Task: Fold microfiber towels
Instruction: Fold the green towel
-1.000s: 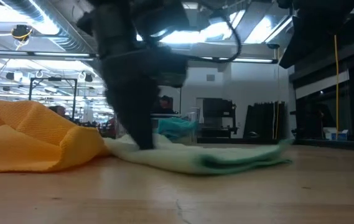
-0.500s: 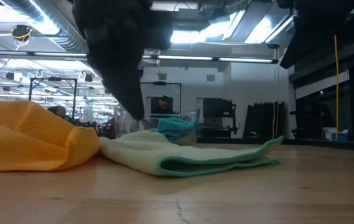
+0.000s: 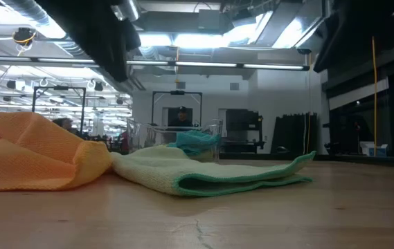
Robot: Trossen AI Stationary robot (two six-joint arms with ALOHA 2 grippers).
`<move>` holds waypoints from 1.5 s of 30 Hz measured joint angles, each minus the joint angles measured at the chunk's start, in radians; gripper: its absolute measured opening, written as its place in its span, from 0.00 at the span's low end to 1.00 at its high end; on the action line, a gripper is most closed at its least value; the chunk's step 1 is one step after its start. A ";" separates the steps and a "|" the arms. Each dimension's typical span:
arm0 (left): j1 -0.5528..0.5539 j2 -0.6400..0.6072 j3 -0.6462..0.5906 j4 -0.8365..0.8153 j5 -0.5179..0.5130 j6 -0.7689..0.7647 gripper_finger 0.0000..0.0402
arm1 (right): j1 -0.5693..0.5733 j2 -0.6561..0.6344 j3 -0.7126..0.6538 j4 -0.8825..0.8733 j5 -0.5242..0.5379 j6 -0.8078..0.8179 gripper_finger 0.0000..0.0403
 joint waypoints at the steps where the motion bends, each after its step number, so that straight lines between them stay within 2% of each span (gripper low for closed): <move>1: -0.010 0.002 0.000 0.002 -0.007 0.000 0.34 | 0.000 0.004 0.000 0.034 -0.026 -0.045 0.31; 6: -0.052 0.009 0.000 -0.001 -0.064 0.039 0.34 | -0.007 0.043 0.000 0.195 -0.162 -0.219 0.34; 12: -0.070 0.009 0.000 0.002 -0.109 -0.081 0.34 | -0.026 0.121 0.000 0.264 -0.147 -0.293 0.49; 18: -0.069 0.009 0.000 0.009 -0.153 -0.094 0.40 | -0.042 0.215 0.000 0.298 -0.145 -0.392 0.59; 23: -0.061 0.009 0.001 0.009 -0.186 -0.077 0.47 | -0.042 0.306 0.000 0.361 -0.197 -0.489 0.60; 28: -0.062 0.009 0.001 0.009 -0.227 -0.053 0.50 | -0.033 0.408 0.000 0.427 -0.230 -0.608 0.60; 38: -0.061 0.009 0.001 0.033 -0.234 -0.053 0.50 | -0.034 0.513 0.001 0.460 -0.195 -0.618 0.59; 45: -0.061 0.009 0.001 0.033 -0.239 -0.052 0.50 | -0.062 0.553 0.006 0.466 -0.210 -0.618 0.51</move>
